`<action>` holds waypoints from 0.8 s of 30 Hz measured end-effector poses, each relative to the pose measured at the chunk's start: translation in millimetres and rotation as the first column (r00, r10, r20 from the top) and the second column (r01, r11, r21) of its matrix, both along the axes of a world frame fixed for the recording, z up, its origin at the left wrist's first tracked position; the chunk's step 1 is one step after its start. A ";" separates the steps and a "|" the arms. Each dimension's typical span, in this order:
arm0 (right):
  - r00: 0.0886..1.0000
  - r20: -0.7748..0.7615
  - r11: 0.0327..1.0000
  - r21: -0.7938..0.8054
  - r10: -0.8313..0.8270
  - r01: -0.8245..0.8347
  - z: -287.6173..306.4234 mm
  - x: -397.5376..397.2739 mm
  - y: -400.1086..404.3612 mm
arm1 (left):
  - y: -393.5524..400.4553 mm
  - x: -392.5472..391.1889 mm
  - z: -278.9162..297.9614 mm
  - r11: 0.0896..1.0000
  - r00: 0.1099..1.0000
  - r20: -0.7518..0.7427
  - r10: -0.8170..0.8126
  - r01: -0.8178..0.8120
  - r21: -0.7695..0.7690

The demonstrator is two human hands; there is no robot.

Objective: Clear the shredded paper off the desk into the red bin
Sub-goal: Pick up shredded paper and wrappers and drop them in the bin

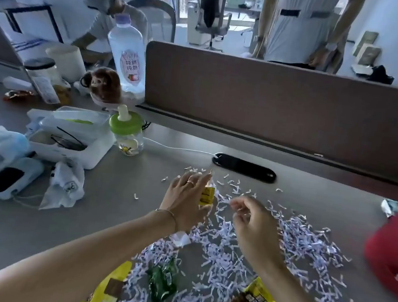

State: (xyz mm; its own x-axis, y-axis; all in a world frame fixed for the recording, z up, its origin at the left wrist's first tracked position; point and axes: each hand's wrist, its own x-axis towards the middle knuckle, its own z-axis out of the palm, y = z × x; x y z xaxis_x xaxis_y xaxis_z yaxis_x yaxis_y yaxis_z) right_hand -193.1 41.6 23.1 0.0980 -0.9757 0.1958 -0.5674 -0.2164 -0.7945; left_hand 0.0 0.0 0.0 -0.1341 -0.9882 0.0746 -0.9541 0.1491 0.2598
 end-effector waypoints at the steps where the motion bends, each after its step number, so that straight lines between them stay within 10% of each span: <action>1: 1.000 0.002 1.000 -0.011 -0.002 0.002 -4.6 0.6 -1.5 | -2.7 -0.1 -2.6 1.000 1.000 -0.002 -0.009 0.009 0.002; 13: 0.992 -0.121 0.991 -0.121 0.045 -0.059 -26.2 13.2 -20.9 | -10.3 18.3 -18.8 0.955 0.959 -0.280 -0.040 -0.045 -0.292; 24: 0.935 -0.353 1.000 -0.021 0.014 -0.023 -29.5 59.1 -53.3 | 26.5 73.1 -3.8 0.968 0.816 -0.575 0.057 -0.186 -0.168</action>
State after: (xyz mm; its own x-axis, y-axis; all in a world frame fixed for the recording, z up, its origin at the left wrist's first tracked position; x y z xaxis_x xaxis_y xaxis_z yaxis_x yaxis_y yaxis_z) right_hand -133.9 -11.7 -6.4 0.1830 -0.9685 0.1686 -0.8062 -0.2460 -0.5381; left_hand 73.1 26.5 -3.8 0.1155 -0.9459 0.3031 -0.6641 0.1534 0.7317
